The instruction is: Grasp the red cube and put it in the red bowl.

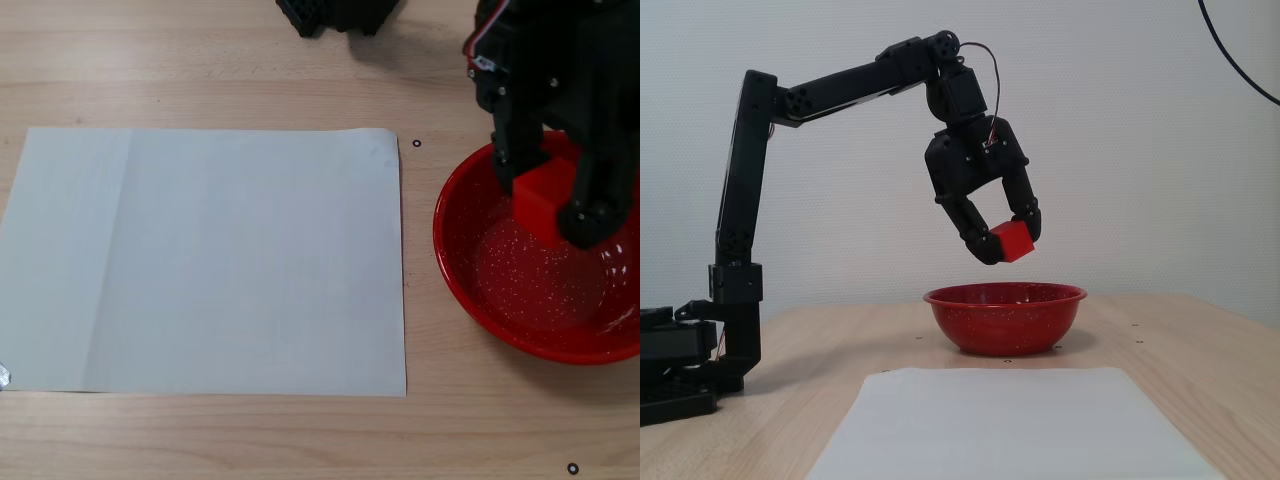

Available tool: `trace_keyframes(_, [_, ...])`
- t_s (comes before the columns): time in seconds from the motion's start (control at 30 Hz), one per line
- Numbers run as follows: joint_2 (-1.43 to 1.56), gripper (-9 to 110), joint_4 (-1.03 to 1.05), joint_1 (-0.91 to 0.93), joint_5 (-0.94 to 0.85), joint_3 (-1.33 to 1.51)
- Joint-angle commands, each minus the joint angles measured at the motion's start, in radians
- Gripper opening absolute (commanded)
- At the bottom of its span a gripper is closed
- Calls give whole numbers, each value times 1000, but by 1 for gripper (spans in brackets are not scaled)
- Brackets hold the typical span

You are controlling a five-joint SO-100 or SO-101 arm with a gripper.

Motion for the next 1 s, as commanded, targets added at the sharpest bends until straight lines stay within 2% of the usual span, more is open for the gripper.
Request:
trace_keyframes(0.0, [126, 15, -41, 17, 2, -94])
trace_keyframes(0.07, [126, 27, -38, 21, 3, -92])
trace_keyframes(0.1, [124, 28, -35, 21, 3, -92])
trace_keyframes(0.43, [137, 29, 14, 20, -11, -132])
trace_keyframes(0.77, [178, 16, 48, -11, -28, -129])
trace_keyframes(0.97, [239, 0, 44, -26, -35, -64])
